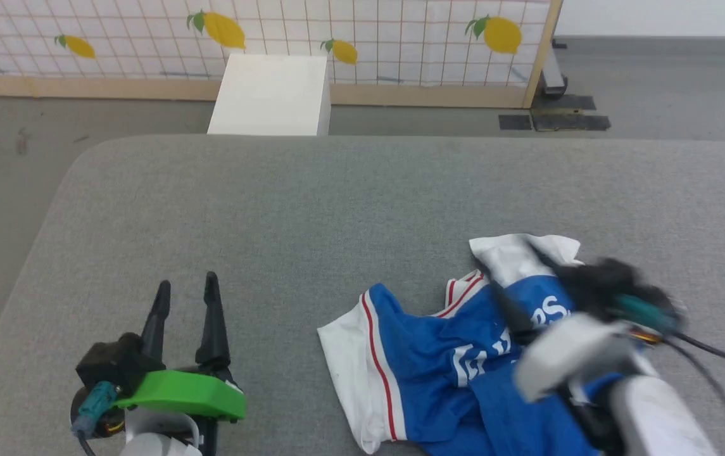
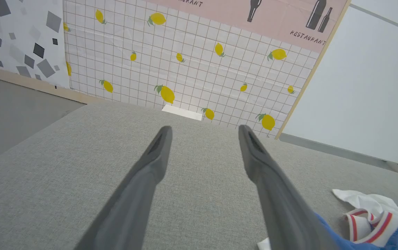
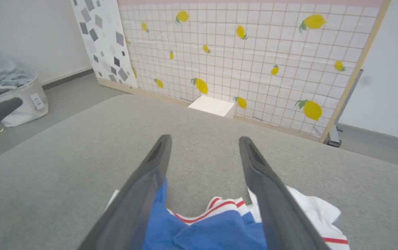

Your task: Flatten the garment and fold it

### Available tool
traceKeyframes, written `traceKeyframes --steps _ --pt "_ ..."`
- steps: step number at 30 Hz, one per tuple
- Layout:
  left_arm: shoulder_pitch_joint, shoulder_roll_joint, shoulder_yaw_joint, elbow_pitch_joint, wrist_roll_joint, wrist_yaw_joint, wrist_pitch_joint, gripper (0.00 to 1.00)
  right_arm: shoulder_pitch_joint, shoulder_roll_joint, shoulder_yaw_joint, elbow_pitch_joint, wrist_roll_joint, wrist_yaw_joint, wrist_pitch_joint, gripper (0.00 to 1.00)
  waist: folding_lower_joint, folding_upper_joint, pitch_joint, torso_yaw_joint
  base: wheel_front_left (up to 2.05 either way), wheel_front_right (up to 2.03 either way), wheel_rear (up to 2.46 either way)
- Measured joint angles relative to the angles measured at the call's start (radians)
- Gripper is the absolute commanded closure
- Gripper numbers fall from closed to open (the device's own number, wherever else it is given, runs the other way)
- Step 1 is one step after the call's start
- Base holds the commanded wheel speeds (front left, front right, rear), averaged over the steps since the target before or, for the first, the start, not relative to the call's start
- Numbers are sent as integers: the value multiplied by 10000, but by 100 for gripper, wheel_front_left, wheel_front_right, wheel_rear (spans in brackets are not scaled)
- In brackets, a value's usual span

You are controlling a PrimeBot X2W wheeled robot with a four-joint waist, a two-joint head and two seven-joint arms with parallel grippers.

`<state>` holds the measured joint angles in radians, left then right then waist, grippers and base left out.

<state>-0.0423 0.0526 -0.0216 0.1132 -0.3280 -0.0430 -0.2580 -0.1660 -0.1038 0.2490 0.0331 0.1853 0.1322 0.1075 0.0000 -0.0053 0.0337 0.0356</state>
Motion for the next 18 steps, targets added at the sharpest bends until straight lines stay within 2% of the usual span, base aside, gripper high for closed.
traceKeyframes --steps 4,8,14,18 --pt "46 0 -278 196 17 -98 0 0 1012 347 -2069 -238 -604 0 -1097 0 0 0 -155 -138 0 0 0" --pt "105 0 -918 662 230 -282 4 0 1791 474 -3323 -153 -779 0 -1546 0 0 0 -307 -299 0 0 0" --pt "147 -2 -2523 1657 784 -587 1524 0 2402 493 -3739 29 -625 0 -1622 0 0 0 -467 -557 0 0 0" --pt "124 -2 -3064 2159 911 -639 2778 0 2423 500 -3687 82 -514 0 -1664 0 0 0 -517 -720 0 0 0"
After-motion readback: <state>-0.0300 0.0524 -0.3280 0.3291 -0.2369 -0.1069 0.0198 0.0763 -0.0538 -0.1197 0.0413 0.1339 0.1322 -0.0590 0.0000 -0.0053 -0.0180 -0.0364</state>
